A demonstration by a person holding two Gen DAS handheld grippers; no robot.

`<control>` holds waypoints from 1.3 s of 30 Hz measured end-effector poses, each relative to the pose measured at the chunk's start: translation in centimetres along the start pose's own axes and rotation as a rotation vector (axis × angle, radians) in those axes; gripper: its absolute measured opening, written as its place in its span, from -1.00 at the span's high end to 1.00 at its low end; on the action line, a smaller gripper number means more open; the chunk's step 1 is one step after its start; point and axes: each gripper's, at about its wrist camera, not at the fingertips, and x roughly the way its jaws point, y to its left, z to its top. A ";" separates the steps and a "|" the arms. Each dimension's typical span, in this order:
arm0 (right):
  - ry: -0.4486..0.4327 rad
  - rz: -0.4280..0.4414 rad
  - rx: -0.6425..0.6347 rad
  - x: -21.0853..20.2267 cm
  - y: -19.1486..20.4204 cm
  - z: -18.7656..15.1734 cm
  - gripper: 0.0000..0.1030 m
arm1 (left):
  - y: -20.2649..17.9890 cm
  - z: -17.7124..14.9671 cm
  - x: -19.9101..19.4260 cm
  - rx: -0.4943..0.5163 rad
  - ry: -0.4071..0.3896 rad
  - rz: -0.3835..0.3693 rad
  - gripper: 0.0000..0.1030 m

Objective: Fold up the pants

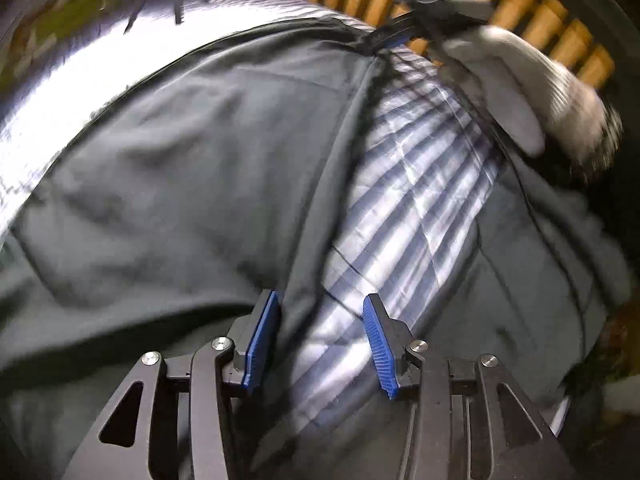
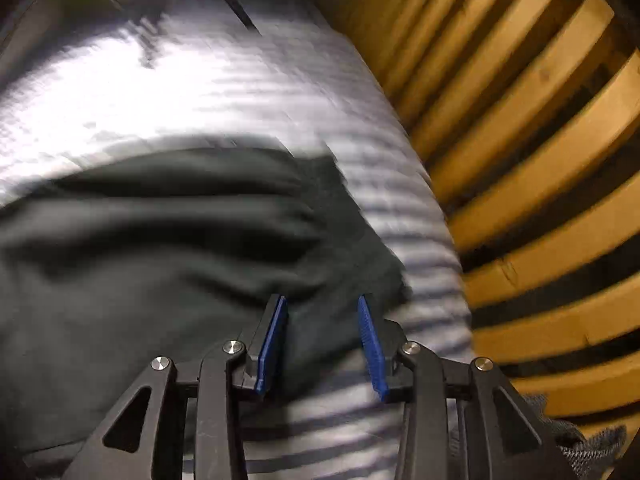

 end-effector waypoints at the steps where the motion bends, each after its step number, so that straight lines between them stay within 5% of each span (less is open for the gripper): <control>1: -0.013 -0.016 0.024 -0.2 -0.5 0.0 0.34 | -0.4 -0.4 -0.8 -0.002 0.001 -0.027 0.09; 4: -0.079 0.013 0.103 -3.3 -2.8 -0.3 0.34 | -1.0 -2.0 -5.5 -0.027 -0.084 0.004 0.06; 9: -0.198 0.238 0.221 -12.0 -6.4 -2.8 0.29 | 2.6 -9.2 -16.5 -0.168 -0.223 0.132 -0.01; 12: -0.197 0.380 0.255 -14.8 -5.7 -3.7 0.24 | 7.5 -17.0 -22.4 -0.397 -0.249 0.214 -0.05; 17: -0.225 0.470 0.224 -20.8 -3.3 -8.8 0.24 | 12.8 -32.4 -28.6 -0.788 -0.283 0.313 -0.05; 20: -0.237 0.527 0.241 -24.4 -2.5 -12.8 0.24 | 12.8 -39.9 -31.4 -0.875 -0.302 0.369 -0.06; 29: -0.180 0.490 0.340 -28.6 -4.1 -27.0 0.12 | 11.9 -52.8 -33.1 -1.013 -0.354 0.352 -0.29; 39: -0.066 0.429 0.505 -26.4 -8.1 -36.8 0.08 | 13.6 -54.7 -27.4 -1.131 -0.311 0.226 -0.40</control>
